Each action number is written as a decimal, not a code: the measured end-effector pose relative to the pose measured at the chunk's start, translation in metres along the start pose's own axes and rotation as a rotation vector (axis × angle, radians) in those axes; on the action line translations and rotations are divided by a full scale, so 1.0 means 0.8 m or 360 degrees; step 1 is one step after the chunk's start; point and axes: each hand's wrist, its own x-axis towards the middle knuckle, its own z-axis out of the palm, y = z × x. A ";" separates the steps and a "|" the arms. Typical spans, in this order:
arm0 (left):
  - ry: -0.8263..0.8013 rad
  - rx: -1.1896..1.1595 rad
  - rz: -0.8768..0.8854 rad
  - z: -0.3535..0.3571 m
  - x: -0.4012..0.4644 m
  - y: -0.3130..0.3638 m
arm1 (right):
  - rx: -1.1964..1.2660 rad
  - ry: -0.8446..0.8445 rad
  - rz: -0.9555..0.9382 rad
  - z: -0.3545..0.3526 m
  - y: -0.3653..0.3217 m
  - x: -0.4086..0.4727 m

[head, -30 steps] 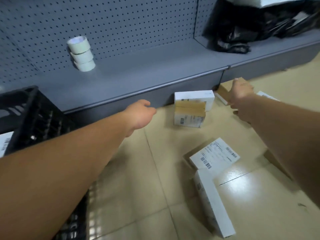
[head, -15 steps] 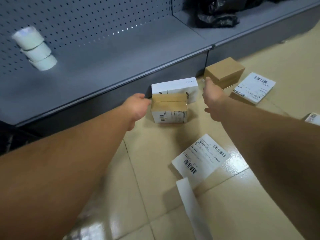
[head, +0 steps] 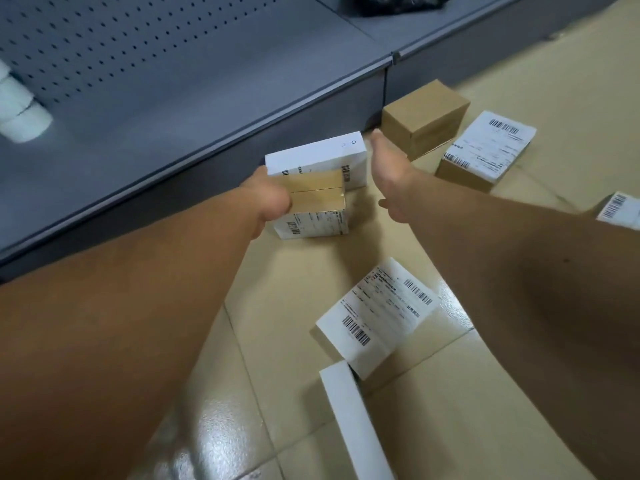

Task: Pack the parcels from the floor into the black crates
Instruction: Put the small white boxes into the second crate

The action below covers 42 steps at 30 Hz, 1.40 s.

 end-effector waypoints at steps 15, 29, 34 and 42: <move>-0.0112 -0.0519 0.0009 0.018 -0.016 -0.006 | -0.0019 -0.0170 0.0039 -0.017 0.018 -0.001; 0.0171 -0.1037 0.0397 -0.086 -0.093 0.019 | 0.0197 -0.0185 -0.0330 0.000 -0.049 -0.082; 0.0230 -0.1022 0.0560 -0.146 -0.149 0.011 | 0.0210 -0.0282 -0.0420 0.020 -0.086 -0.139; 0.0326 -0.1164 0.0499 -0.247 -0.213 -0.042 | 0.0200 -0.0284 -0.0535 0.093 -0.133 -0.215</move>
